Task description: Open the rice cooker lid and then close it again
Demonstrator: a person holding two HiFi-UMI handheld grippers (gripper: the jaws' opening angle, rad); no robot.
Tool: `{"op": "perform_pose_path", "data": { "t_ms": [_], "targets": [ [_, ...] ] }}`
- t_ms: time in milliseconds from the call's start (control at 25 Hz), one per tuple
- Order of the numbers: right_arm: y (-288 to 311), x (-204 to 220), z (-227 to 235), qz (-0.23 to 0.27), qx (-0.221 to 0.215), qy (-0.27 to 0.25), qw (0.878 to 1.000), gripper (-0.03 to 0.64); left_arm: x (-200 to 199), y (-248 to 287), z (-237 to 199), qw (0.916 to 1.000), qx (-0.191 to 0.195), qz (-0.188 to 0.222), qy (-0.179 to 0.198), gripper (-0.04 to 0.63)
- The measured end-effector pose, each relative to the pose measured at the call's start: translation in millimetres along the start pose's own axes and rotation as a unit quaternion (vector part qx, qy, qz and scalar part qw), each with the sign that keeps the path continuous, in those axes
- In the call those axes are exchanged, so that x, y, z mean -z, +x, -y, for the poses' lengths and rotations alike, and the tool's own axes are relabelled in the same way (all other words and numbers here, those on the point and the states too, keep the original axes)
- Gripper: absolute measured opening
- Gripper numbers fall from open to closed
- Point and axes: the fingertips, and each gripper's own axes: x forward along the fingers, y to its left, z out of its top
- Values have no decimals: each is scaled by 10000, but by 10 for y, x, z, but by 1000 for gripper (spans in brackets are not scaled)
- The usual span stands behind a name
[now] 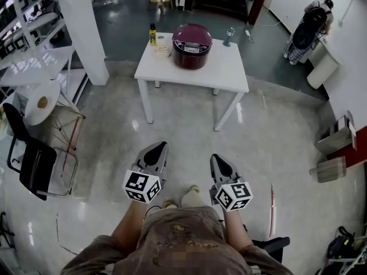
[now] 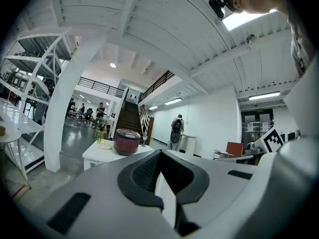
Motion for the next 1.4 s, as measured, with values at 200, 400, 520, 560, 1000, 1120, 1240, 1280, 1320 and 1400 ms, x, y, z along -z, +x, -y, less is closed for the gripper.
{"op": "perform_pose_path", "data": {
  "t_ms": [200, 400, 520, 560, 1000, 1120, 1240, 1280, 1320, 1400],
  "targets": [
    [155, 13, 19, -25, -62, -43, 10000, 2, -8, 92, -99, 10000, 44, 59, -41, 18],
    [456, 2, 96, -65, -110, -51, 9999, 2, -17, 276, -257, 9999, 84, 83, -76, 18],
    [666, -57, 155, -59, -153, -70, 9998, 2, -53, 409, -375, 9998, 50, 113, -135, 19],
    [742, -77, 173, -60, -172, -72, 9998, 2, -70, 465, -422, 9998, 30, 119, -145, 18],
    [1642, -415, 671, -48, -290, -89, 9995, 2, -251, 1378, -825, 9998, -3, 95, -187, 18],
    [1873, -562, 893, 10, -299, -60, 9995, 2, -323, 1683, -903, 9998, -20, 101, -166, 18],
    [2082, -673, 1093, -3, -355, -61, 9994, 2, -377, 1976, -973, 9998, -66, 94, -188, 19],
    [2155, -711, 1160, -7, -377, -62, 9993, 2, -394, 2074, -994, 9998, -80, 89, -183, 18],
    [2233, -749, 1226, -7, -402, -61, 9992, 2, -410, 2171, -1017, 9998, -97, 86, -163, 18],
    [2389, -821, 1354, -10, -465, -63, 9989, 2, -438, 2360, -1069, 9998, -153, 80, -115, 18]
  ]
}}
